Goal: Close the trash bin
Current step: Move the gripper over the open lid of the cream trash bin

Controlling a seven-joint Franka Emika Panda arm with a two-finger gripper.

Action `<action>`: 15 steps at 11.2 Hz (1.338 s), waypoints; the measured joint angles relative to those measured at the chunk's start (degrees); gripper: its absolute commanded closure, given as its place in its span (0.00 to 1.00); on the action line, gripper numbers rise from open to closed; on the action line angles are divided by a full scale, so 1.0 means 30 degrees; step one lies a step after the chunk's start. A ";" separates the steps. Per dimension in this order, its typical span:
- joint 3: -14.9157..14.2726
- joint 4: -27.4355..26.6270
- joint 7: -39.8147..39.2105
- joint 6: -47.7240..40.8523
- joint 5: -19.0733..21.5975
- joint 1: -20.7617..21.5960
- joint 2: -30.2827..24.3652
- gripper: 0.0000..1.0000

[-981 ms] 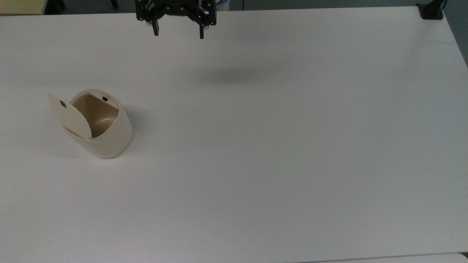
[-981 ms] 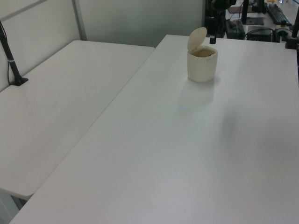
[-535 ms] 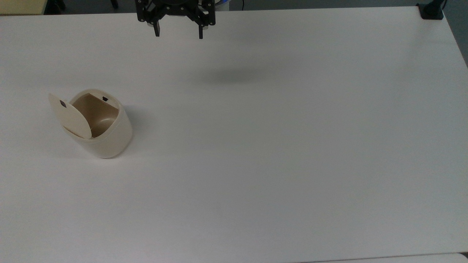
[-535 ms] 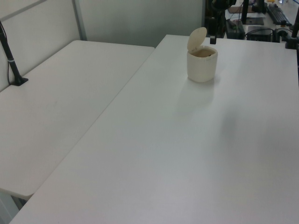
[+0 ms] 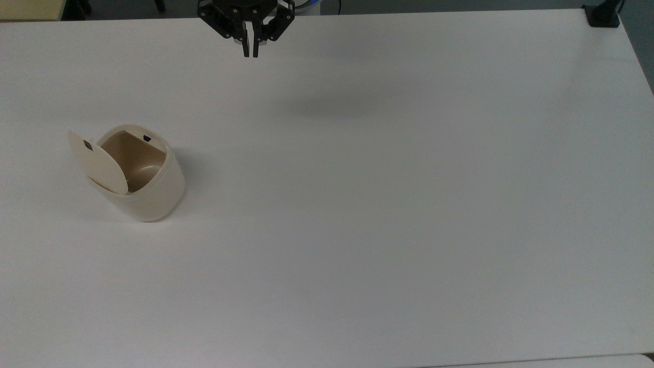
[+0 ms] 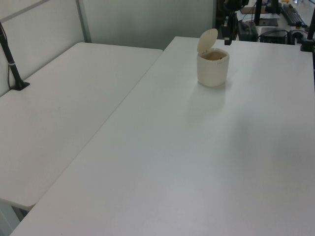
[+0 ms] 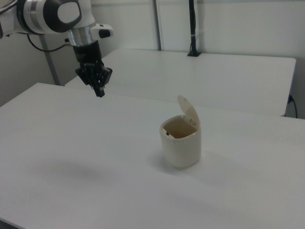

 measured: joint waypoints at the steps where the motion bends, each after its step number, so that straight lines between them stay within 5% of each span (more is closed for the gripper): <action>1: 0.0000 0.0000 -0.0008 0.0000 0.0000 -0.0002 0.0000 0.99; 10: -0.0313 0.0439 -0.0020 0.2195 0.0000 -0.2586 0.0220 0.98; 15: -0.2295 0.0456 0.0194 0.6922 0.0654 -0.2983 0.1085 0.98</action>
